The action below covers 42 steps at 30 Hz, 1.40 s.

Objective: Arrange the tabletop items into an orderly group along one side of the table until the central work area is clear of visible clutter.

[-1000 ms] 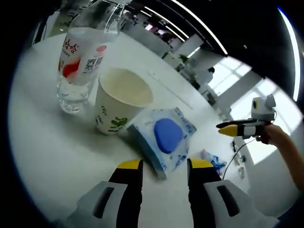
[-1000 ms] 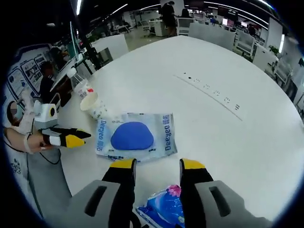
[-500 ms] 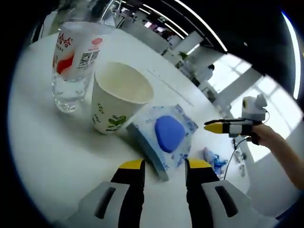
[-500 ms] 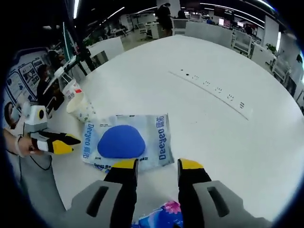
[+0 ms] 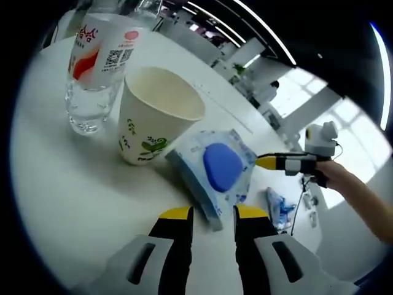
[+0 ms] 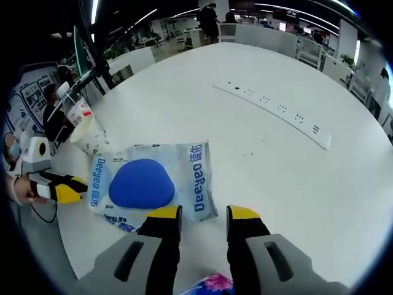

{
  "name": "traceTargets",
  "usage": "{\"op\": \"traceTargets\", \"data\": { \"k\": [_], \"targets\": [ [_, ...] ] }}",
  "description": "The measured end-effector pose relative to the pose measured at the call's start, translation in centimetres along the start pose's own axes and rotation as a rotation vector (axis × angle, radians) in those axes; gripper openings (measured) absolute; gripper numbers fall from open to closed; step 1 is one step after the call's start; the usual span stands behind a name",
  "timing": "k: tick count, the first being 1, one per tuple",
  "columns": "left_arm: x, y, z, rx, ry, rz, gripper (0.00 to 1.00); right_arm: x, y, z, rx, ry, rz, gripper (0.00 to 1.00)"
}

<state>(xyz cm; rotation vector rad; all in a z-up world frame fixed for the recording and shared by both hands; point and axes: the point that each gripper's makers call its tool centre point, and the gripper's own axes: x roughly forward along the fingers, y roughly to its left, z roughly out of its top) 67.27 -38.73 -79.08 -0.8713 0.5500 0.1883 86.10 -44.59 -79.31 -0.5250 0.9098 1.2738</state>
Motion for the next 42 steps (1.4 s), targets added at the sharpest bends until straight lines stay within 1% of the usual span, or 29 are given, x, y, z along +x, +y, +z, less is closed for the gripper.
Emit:
{"op": "traceTargets", "data": {
  "k": [4, 6, 11, 20, 22, 25, 28, 30, 32, 34, 36, 37, 42],
  "targets": [
    [0.2, -0.2, -0.3, -0.006, 0.009, -0.008, 0.21, 0.2, -0.1, 0.1, 0.004, 0.0, 0.003, 0.25],
    [0.4, -0.3, -0.4, -0.002, 0.016, -0.011, 0.18, 0.3, -0.2, 0.1, 0.006, -0.003, 0.003, 0.25],
    [0.8, -0.3, -0.6, -0.001, 0.028, -0.013, 0.16, 0.5, -0.3, 0.0, 0.001, 0.007, 0.0, 0.22],
    [1.3, 0.1, -0.9, -0.026, 0.037, -0.01, 0.11, 0.5, -0.3, -0.4, 0.006, 0.015, 0.002, 0.16],
    [1.3, 0.1, -1.0, -0.032, 0.038, -0.013, 0.08, 0.5, -0.4, -0.5, 0.006, 0.014, 0.001, 0.14],
    [1.4, 0.1, -1.1, -0.037, 0.04, -0.013, 0.07, 0.4, -0.6, -0.5, 0.007, 0.016, -0.002, 0.1],
    [1.4, 0.1, -1.1, -0.039, 0.035, -0.012, 0.06, 0.4, -0.7, -0.6, -0.004, 0.021, -0.003, 0.08],
    [1.4, 0.1, -1.1, -0.074, 0.033, -0.018, 0.05, 0.3, -0.6, -0.6, 0.004, 0.02, -0.001, 0.06],
    [1.3, 0.0, -1.1, -0.062, 0.028, -0.02, 0.05, 0.3, -0.5, -0.6, -0.001, 0.018, 0.0, 0.05],
    [1.3, 0.0, -1.0, -0.087, 0.015, -0.026, 0.04, 0.2, -0.5, -0.6, -0.001, 0.018, 0.002, 0.04],
    [1.3, -0.1, -0.8, -0.085, 0.007, -0.029, 0.03, 0.0, -0.2, -0.6, -0.007, 0.013, 0.006, 0.0],
    [1.3, -0.1, -0.6, -0.086, -0.005, -0.033, 0.03, -0.1, 0.0, -0.6, 0.001, 0.01, 0.011, 0.0],
    [1.3, -0.2, -0.4, -0.096, -0.01, -0.041, 0.02, -0.3, 0.1, -0.5, 0.005, 0.001, 0.008, 0.0]
  ]
}}
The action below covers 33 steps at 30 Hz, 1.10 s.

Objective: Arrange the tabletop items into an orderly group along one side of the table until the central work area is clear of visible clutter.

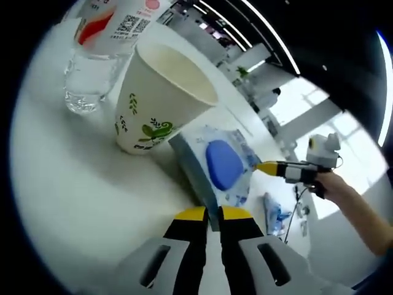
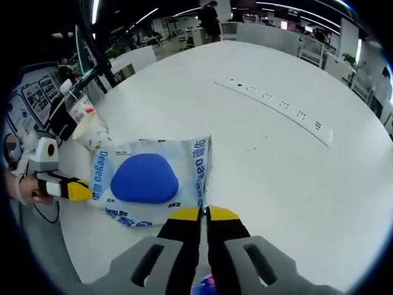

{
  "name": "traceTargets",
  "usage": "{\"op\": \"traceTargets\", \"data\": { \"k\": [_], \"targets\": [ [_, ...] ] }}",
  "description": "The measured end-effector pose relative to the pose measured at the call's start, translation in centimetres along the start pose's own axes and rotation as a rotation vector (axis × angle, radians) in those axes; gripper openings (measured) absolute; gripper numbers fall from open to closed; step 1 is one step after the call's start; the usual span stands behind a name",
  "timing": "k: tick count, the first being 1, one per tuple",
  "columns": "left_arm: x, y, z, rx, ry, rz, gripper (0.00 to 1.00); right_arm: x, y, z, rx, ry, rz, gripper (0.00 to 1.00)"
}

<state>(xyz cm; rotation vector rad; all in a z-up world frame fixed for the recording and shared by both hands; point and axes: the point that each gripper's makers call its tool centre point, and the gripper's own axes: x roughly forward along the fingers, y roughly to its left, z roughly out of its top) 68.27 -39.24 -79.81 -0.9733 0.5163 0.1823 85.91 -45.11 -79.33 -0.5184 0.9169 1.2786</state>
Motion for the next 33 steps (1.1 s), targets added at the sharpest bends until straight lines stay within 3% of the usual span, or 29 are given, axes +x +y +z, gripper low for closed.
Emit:
{"op": "traceTargets", "data": {
  "k": [10, 20, 33],
  "targets": [
    [-0.1, -0.7, 0.7, 0.018, -0.013, -0.017, 0.02, -1.9, 0.0, 0.3, -0.013, -0.023, -0.015, 0.0],
    [-0.8, -2.4, 1.7, 0.045, -0.031, -0.051, 0.02, -6.3, 0.5, 0.9, -0.006, -0.098, -0.047, 0.0],
    [-1.7, -4.7, 3.0, 0.133, -0.03, -0.104, 0.01, -12.0, 2.7, -0.2, 0.037, -0.191, -0.097, 0.0]
  ]
}}
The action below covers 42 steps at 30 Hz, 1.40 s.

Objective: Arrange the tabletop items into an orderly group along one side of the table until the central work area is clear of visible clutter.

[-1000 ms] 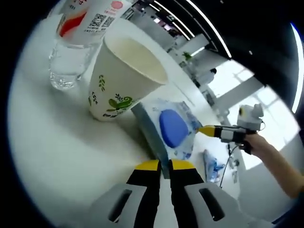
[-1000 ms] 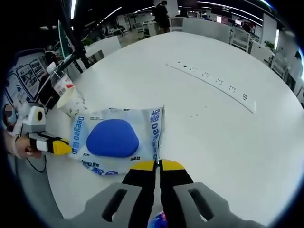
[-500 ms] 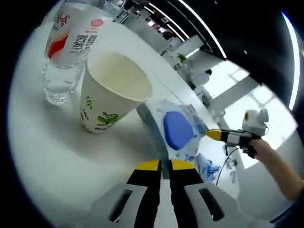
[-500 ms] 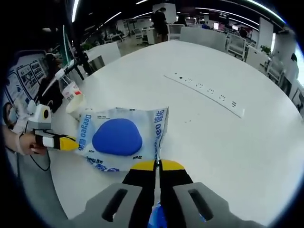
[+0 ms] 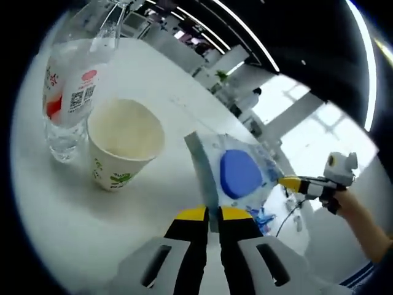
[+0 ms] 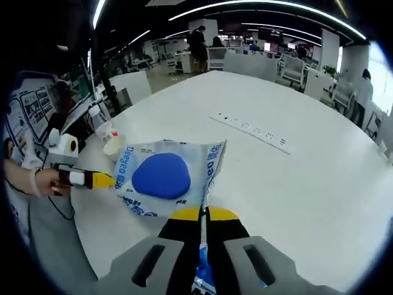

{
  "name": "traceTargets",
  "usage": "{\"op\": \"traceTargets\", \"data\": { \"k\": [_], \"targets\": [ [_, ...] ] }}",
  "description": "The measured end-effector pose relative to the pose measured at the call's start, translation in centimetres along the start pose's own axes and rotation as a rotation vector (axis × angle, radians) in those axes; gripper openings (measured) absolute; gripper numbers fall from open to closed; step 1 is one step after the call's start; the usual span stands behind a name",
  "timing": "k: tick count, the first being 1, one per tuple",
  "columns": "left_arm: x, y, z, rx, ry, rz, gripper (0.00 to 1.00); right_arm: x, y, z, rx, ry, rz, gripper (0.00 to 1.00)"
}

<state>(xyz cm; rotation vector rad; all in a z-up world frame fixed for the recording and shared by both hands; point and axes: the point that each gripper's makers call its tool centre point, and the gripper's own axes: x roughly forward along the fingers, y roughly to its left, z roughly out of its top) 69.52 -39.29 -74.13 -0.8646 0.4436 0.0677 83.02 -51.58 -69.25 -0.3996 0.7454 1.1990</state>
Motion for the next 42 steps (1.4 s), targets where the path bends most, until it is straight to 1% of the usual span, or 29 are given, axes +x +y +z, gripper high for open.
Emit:
{"op": "traceTargets", "data": {
  "k": [2, 3, 9, 14, 19, 24, 27, 30, 33, 34, 36, 38, 40, 42],
  "targets": [
    [-0.3, -0.5, 0.3, 0.013, -0.001, -0.008, 0.01, -0.8, 0.4, -0.1, 0.002, -0.007, -0.005, 0.0],
    [-0.4, -0.7, 0.4, 0.019, -0.003, -0.013, 0.01, -1.1, 0.3, 0.0, 0.009, -0.022, -0.012, 0.0],
    [-1.2, -1.4, 1.0, 0.054, -0.001, -0.028, 0.01, -2.9, 1.9, -1.0, 0.048, -0.05, -0.03, 0.0],
    [-1.8, -1.4, 1.1, 0.081, 0.016, -0.032, 0.01, -3.5, 3.3, -1.8, 0.079, -0.066, -0.039, 0.0],
    [-2.4, -1.1, 1.0, 0.106, 0.041, -0.033, 0.01, -3.6, 4.3, -2.8, 0.122, -0.082, -0.048, 0.0],
    [-2.8, -0.2, 0.8, 0.128, 0.069, -0.022, 0.01, -2.9, 5.3, -4.1, 0.163, -0.085, -0.049, 0.0],
    [-2.7, 0.7, 0.8, 0.127, 0.086, -0.011, 0.01, -2.1, 5.7, -5.0, 0.213, -0.091, -0.047, 0.0],
    [-2.6, 1.0, 0.6, 0.136, 0.101, -0.007, 0.01, -1.4, 5.8, -5.7, 0.223, -0.086, -0.06, 0.0],
    [-2.1, 1.8, 0.4, 0.144, 0.112, 0.011, 0.01, -0.6, 5.8, -6.3, 0.267, -0.093, -0.065, 0.0],
    [-1.9, 2.3, 0.4, 0.132, 0.107, 0.02, 0.01, -0.3, 5.9, -6.6, 0.276, -0.099, -0.067, 0.0],
    [-1.8, 2.6, 0.3, 0.115, 0.106, 0.024, 0.01, 0.2, 5.9, -7.1, 0.294, -0.099, -0.071, 0.0],
    [-1.6, 2.9, 0.1, 0.121, 0.115, 0.029, 0.01, 0.9, 5.9, -7.8, 0.312, -0.093, -0.072, 0.0],
    [-1.5, 3.6, -0.1, 0.114, 0.117, 0.04, 0.01, 1.4, 5.9, -8.2, 0.335, -0.09, -0.07, 0.0],
    [-1.5, 4.0, -0.2, 0.11, 0.118, 0.048, 0.01, 1.9, 6.0, -8.6, 0.338, -0.088, -0.074, 0.0]
  ]
}}
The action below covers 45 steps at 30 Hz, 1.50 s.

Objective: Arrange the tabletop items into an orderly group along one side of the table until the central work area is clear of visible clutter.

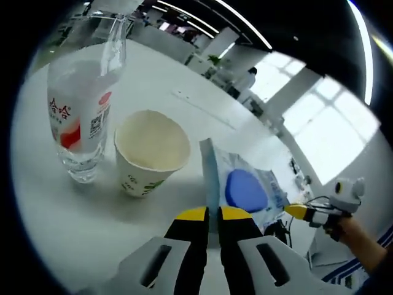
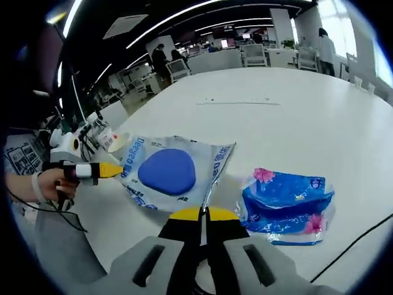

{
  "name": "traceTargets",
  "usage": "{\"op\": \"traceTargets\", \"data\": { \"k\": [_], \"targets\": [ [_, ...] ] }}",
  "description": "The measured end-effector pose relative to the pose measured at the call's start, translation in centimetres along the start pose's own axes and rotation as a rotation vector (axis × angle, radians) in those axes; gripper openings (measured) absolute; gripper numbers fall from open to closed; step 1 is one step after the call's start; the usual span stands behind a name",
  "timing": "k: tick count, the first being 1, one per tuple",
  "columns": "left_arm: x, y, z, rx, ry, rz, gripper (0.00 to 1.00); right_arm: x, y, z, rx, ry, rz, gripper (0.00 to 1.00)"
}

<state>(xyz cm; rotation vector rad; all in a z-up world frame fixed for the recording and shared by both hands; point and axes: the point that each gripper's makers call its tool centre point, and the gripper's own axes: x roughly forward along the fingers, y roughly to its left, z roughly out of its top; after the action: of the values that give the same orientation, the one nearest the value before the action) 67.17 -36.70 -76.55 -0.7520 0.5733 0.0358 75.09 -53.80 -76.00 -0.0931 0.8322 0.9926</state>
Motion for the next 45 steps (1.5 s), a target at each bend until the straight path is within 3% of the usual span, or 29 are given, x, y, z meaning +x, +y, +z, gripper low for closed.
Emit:
{"op": "traceTargets", "data": {
  "k": [13, 45],
  "targets": [
    [1.2, 1.8, -0.7, -0.036, 0.011, 0.027, 0.01, 2.1, -0.8, -1.9, 0.065, 0.014, -0.017, 0.0],
    [1.9, 2.8, -1.3, -0.074, 0.013, 0.045, 0.02, 3.0, -1.4, -2.5, 0.094, 0.024, -0.026, 0.0]
  ]
}}
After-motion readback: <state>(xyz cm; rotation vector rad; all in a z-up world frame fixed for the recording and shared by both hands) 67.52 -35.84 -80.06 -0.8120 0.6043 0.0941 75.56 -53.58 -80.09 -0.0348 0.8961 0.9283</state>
